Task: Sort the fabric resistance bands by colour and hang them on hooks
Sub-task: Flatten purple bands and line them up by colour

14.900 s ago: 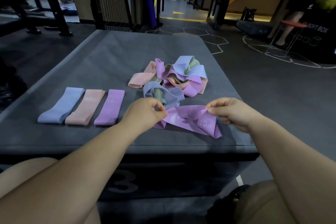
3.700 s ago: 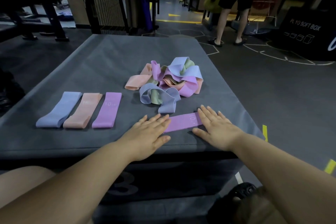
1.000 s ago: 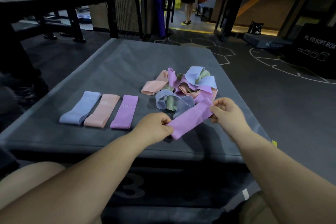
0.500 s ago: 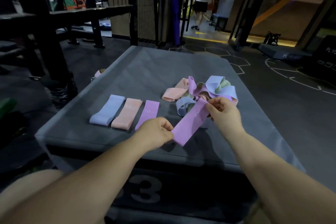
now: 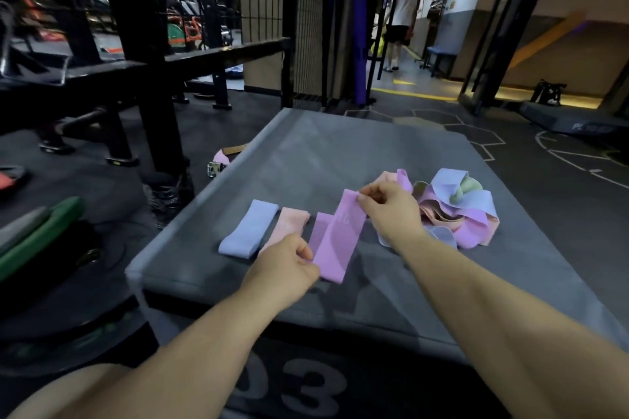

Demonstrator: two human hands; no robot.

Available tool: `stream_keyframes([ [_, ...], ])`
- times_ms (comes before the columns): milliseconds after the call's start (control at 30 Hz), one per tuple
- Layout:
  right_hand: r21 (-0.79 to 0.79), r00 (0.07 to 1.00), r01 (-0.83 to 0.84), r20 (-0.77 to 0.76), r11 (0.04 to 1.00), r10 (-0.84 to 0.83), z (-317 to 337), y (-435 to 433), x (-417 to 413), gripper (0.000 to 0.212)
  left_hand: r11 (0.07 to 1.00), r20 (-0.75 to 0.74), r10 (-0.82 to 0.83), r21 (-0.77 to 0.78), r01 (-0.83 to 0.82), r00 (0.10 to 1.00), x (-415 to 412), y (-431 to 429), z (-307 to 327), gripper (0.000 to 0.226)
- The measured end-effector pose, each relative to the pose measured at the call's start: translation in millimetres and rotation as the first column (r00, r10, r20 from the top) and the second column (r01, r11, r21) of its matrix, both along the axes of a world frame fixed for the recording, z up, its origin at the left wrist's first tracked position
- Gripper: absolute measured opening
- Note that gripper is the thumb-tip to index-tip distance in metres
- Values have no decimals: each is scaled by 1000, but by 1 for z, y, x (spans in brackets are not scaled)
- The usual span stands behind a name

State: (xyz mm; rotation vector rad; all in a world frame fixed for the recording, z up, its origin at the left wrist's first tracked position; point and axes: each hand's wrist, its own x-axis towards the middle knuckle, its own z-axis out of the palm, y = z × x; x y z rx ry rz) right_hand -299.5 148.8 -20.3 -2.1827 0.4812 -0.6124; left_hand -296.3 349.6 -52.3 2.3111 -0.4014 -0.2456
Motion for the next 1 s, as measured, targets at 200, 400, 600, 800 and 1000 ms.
stream_keyframes([
  [200,-9,996,7,-87,1000,-8,-19,13,38,11,999,5,23,39,-23,1000,10,5,0,9],
  [400,-13,987,-8,-161,1000,6,-36,17,51,11,997,12,12,79,-13,1000,14,4,1,8],
  [600,-80,976,10,-214,997,-27,-47,14,55,21,991,35,-20,137,15,999,14,2,0,6],
  [800,-116,972,3,-233,993,-30,-50,16,54,22,983,58,-27,183,16,998,12,0,4,12],
  [1000,-109,973,-1,-228,994,-24,-52,17,56,22,980,120,-46,197,21,992,10,1,3,11],
])
